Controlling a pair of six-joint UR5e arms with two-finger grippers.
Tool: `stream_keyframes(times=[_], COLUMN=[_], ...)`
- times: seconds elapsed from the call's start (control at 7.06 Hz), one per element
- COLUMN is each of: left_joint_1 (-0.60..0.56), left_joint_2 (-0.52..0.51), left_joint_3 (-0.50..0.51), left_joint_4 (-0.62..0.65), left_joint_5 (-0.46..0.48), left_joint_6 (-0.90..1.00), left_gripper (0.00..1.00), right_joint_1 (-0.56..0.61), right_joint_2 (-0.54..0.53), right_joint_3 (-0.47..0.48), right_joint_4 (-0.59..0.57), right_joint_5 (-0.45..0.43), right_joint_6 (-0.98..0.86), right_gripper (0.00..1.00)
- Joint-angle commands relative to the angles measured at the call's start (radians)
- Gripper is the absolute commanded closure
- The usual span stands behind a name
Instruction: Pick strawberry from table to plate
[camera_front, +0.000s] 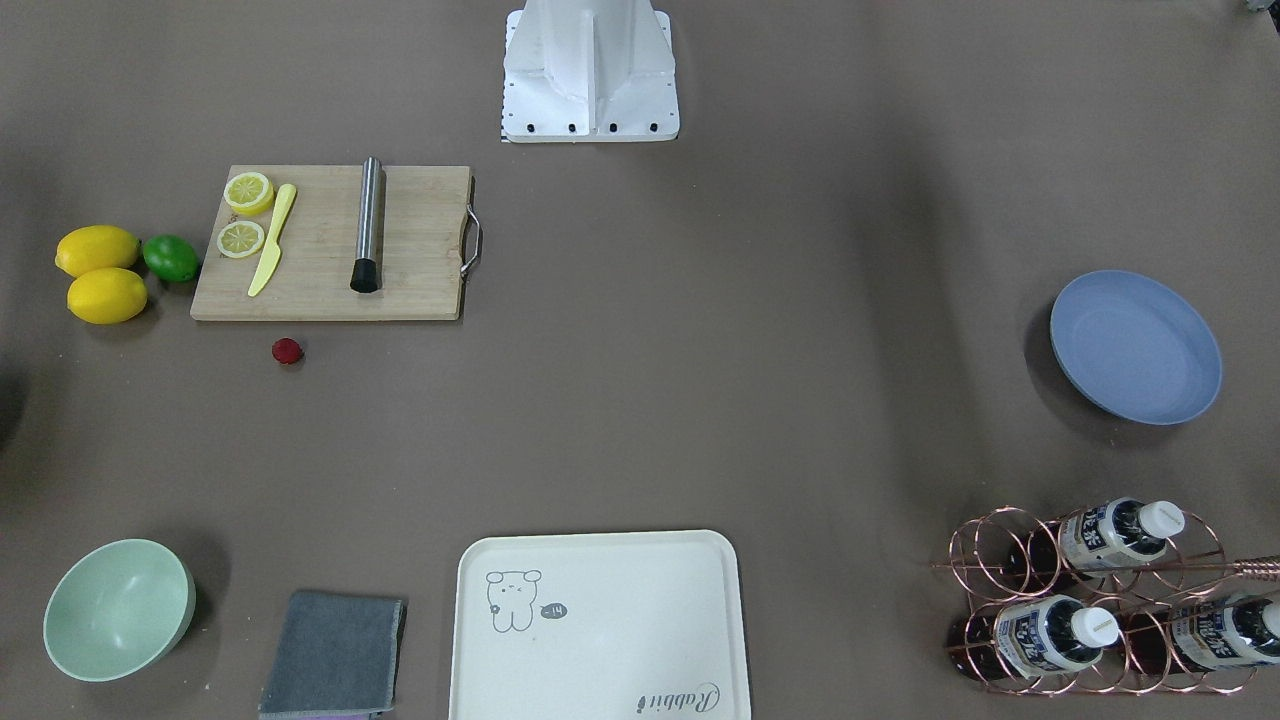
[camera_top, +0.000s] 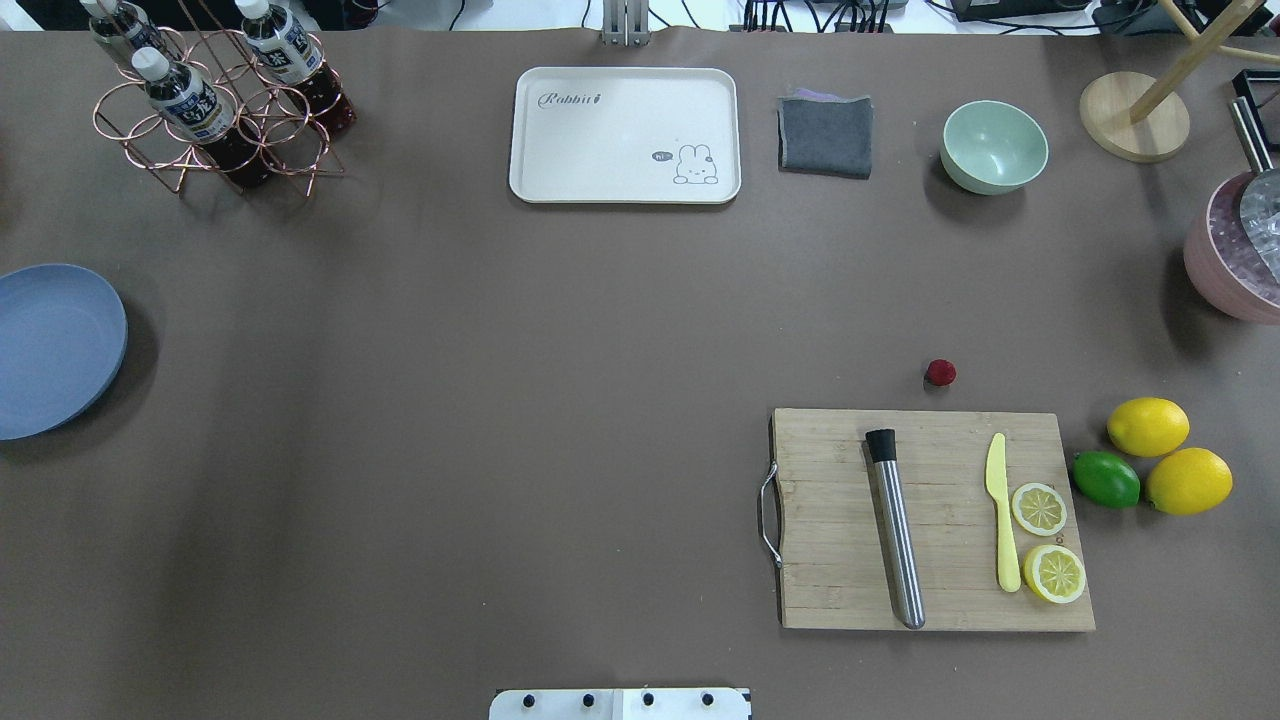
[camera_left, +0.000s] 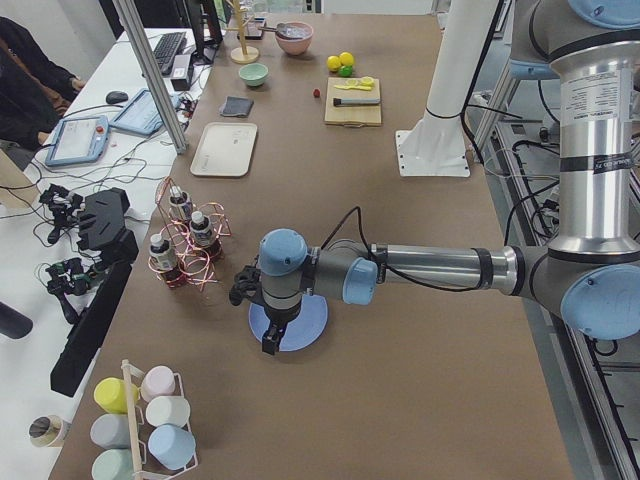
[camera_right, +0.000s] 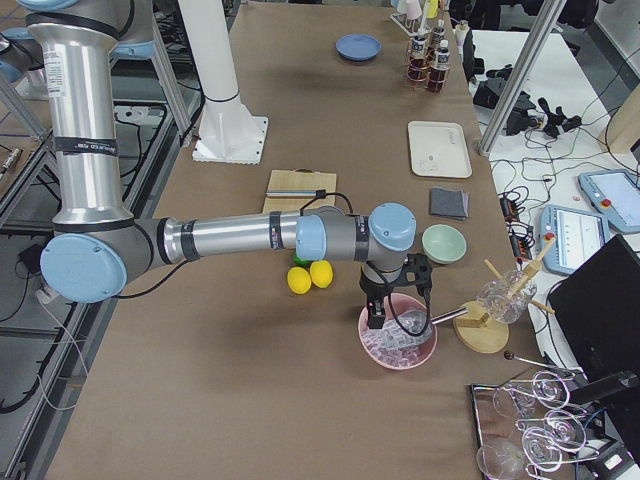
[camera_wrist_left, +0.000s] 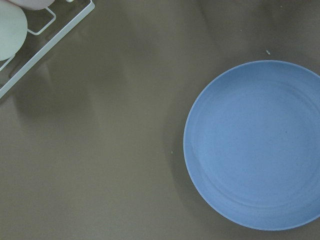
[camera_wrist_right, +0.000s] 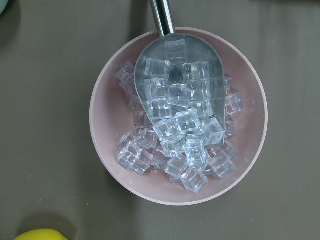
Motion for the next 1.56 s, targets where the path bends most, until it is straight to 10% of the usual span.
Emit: stream_keyframes(times=[0.0, 0.99, 1.42], left_joint_1=[0.005, -0.002, 0.008], left_joint_2=[-0.010, 0.012, 0.008], left_joint_3=[0.020, 0.302, 0.336], left_joint_4=[-0.003, -0.490, -0.510], left_joint_5=[-0.001, 0.043, -0.139], left_joint_6=[-0.040, -0.132, -0.224], left_gripper=[0.02, 0.02, 0.02], right_joint_1=[0.000, -0.052, -0.171], right_joint_2=[0.000, 0.058, 0.072], right_joint_3=[0.003, 0.030, 0.046], right_joint_4=[0.000, 0.002, 0.166], right_joint_5=[0.000, 0.038, 0.038], right_joint_6=[0.002, 0.052, 0.356], right_gripper=[0.00, 0.00, 0.00])
